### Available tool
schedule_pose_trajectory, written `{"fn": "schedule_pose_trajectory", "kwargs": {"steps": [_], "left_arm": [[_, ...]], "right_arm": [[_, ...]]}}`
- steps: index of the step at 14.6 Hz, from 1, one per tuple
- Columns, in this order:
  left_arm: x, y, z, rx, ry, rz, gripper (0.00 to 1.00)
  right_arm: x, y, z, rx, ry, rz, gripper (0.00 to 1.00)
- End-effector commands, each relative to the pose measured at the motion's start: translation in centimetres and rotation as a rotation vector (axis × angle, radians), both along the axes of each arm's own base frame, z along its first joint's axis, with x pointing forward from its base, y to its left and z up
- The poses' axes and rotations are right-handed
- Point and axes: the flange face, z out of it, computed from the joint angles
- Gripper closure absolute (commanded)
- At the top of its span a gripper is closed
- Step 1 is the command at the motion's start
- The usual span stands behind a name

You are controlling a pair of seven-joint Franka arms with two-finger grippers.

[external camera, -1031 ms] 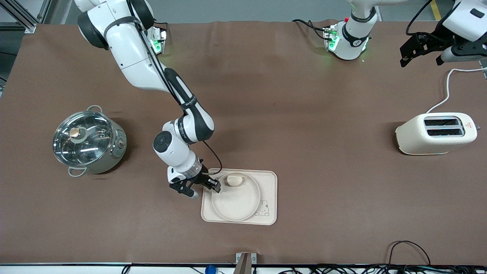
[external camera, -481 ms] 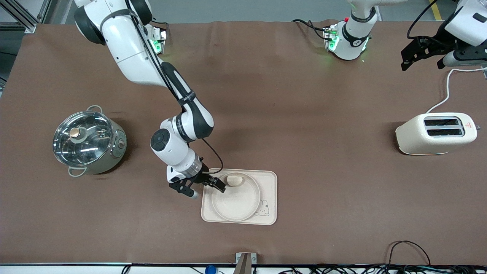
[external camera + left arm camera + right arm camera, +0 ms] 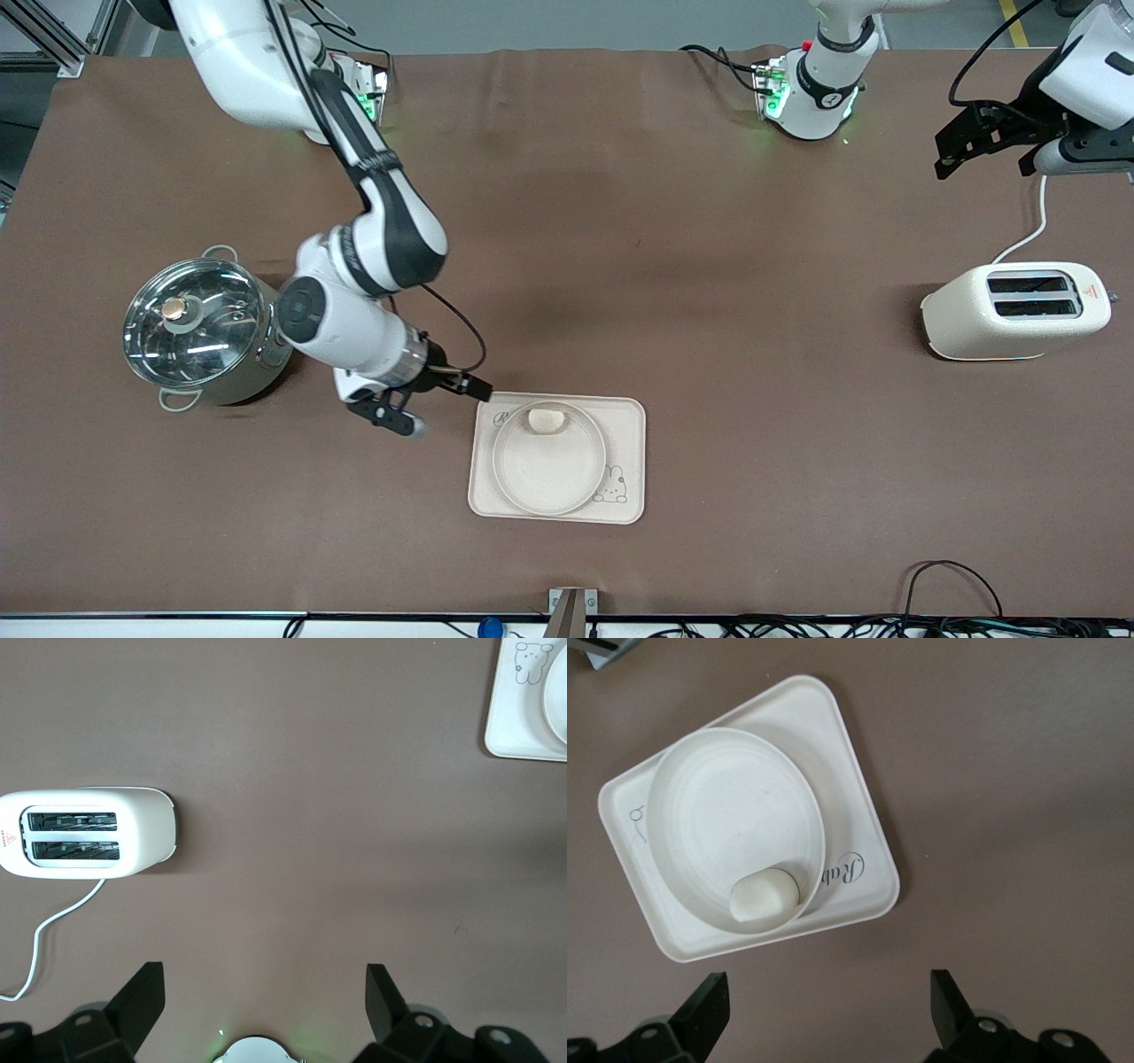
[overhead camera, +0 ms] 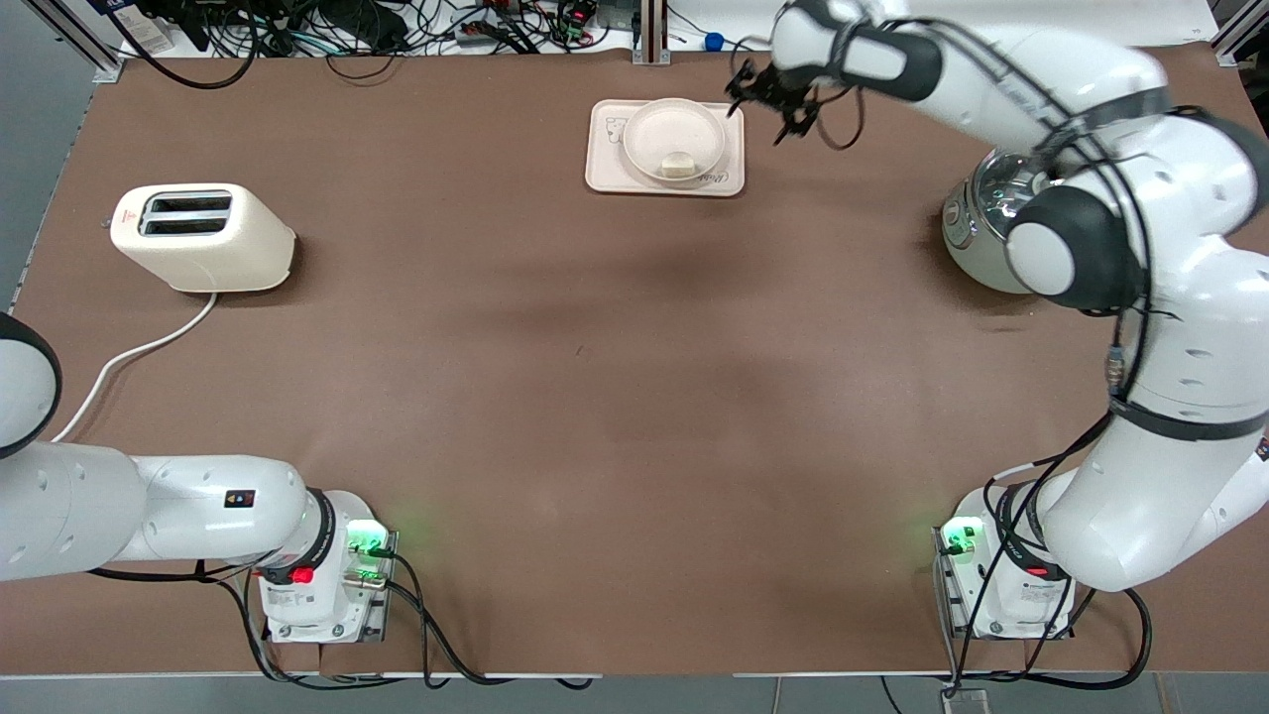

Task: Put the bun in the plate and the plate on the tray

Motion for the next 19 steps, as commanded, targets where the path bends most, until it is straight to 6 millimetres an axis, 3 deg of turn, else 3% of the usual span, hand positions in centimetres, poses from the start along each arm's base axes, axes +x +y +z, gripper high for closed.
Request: {"fn": "schedule_pose_trajectory", "kwargs": {"steps": [1,4,7,11,14,16,19], "left_arm": [[0.1,0.1,0.7,-0.014,-0.002,-0.005,0.0],[0.2,0.1,0.8,-0.01,-0.012,-0.006,0.0],[0.2,-0.1,0.7,-0.009,-0.009,-0.009,0.0],[0.3,-0.1,0.4,-0.007,-0.005,-0.01,0.0],[0.3,-0.4,0.4,-0.008,-0.005,-0.014,0.0],[0.3,-0.5,0.4,-0.008,-0.003,-0.015,0.0],[0.4,-0.3,0.4,-0.01,-0.005,-0.012,0.0]], "right_arm": [[-1.1,-4.9,5.8,-0.01,-0.005,-0.013,0.0],[-2.0,-10.6,12.3,-0.172,-0.052,0.081,0.0],[-3.1,-14.8,17.3,-0.24,-0.087,0.126,0.0],[-7.2,-22.0,25.2,-0.242,-0.058,0.197,0.0],[-10.6,-26.4,29.0,-0.335,-0.035,0.283,0.0],[-12.5,-30.6,30.6,-0.336,-0.018,0.316,0.0],[-14.2,-33.1,32.0,-0.334,-0.022,0.397,0.0]]}}
